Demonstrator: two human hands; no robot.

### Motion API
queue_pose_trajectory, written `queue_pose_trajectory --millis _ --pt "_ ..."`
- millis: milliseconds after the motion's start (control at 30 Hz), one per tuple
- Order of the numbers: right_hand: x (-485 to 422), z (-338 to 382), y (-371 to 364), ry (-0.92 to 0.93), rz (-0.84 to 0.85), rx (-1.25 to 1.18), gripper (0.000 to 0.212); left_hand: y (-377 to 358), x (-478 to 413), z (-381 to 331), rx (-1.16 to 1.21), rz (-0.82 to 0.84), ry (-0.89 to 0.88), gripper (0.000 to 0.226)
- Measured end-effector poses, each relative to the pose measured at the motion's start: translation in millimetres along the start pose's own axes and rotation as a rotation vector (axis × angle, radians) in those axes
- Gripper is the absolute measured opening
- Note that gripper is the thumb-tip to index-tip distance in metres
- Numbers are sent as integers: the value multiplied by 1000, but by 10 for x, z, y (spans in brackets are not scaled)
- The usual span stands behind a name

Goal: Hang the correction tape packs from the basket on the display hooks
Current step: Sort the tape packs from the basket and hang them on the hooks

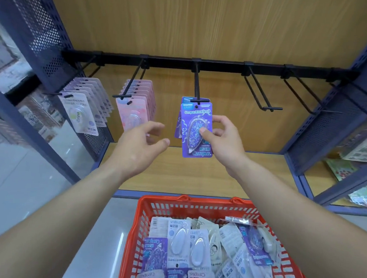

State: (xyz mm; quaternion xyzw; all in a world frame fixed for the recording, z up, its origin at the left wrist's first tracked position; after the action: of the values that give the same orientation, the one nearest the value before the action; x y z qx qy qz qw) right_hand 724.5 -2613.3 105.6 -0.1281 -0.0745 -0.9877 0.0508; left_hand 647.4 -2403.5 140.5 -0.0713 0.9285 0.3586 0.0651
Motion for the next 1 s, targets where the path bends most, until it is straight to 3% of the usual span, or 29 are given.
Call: queue_pose_trajectory --millis 200,400,467,600,833,1000 --pt "-204 43 -28 56 -112 132 22 -44 98 78 -43 105 -25 32" --pt "-267 -22 126 55 -246 501 47 -254 167 -39 -90 181 -79 39" --pt "-133 -206 212 28 -207 605 51 -382 193 -80 -120 231 -96 40" --pt "261 -724 542 -25 -43 814 39 -751 411 -103 -240 388 -109 43" --pt "790 -1924 1350 -288 89 861 14 -1668 1313 344 -481 813 -136 53" --pt "938 -2559 1286 -379 154 779 10 -2013 1563 804 -474 843 21 62"
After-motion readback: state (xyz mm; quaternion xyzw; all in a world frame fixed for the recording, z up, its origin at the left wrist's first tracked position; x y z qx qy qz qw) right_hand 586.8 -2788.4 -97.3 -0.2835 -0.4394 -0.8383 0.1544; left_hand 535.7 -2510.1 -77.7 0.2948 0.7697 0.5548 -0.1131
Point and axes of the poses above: each hand's wrist, its own x-axis away from the middle knuckle, its own y-axis out of the back of the hand, z = x × y, the point moved 8 cm from there along -x, towards the middle knuckle, and after that the axes turned 12 degrees about -y, right-handed, at the moved point
